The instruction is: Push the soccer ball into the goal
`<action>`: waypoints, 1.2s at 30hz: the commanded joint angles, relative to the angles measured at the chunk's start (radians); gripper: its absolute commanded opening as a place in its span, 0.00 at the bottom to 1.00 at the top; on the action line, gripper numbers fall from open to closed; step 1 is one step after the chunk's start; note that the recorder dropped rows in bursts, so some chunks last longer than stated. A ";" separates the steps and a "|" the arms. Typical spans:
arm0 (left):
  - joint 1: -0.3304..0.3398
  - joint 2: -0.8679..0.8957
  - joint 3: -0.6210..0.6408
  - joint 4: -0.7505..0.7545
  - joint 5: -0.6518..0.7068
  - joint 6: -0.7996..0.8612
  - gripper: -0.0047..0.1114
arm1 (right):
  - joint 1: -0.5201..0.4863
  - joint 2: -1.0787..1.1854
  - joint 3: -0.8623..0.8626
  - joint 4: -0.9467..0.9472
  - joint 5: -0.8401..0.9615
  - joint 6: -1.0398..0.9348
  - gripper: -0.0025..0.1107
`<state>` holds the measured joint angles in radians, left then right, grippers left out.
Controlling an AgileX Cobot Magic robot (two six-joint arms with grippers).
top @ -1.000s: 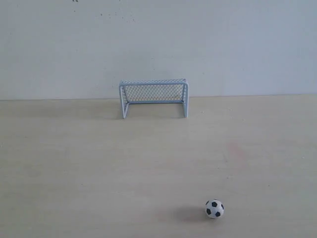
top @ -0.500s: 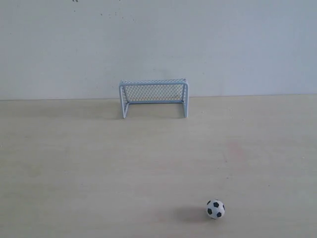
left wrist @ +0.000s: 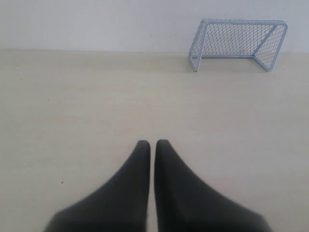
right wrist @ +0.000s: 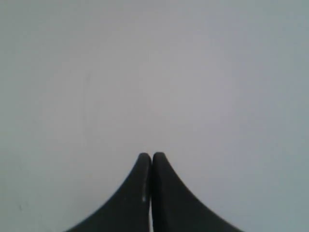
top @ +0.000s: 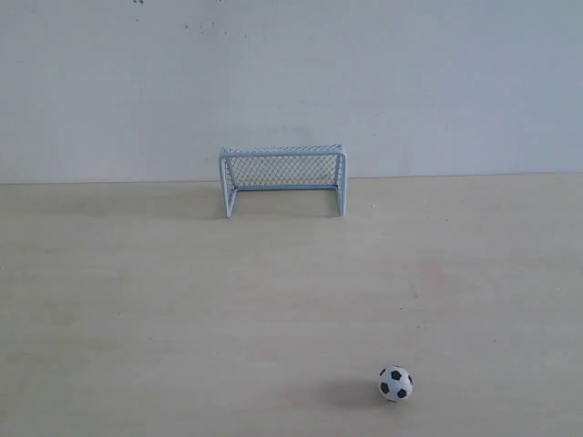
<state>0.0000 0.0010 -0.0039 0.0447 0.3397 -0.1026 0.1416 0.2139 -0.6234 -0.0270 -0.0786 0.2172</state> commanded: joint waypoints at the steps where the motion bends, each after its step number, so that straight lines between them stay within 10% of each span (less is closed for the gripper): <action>1: 0.000 -0.001 0.004 0.001 -0.002 0.000 0.08 | -0.003 0.297 -0.212 -0.010 0.563 -0.153 0.02; 12: 0.000 -0.001 0.004 0.001 -0.002 0.000 0.08 | -0.003 0.716 -0.260 0.039 0.587 -0.279 0.02; 23: 0.000 -0.001 0.004 0.001 -0.002 0.000 0.08 | 0.000 1.018 -0.446 0.660 1.232 -1.595 0.02; 36: 0.000 -0.001 0.004 0.001 -0.002 0.000 0.08 | 0.393 1.440 -0.356 0.191 0.961 -1.690 0.02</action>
<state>0.0000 0.0010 -0.0039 0.0447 0.3397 -0.1026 0.5282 1.6280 -1.0031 0.1933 0.9475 -1.4760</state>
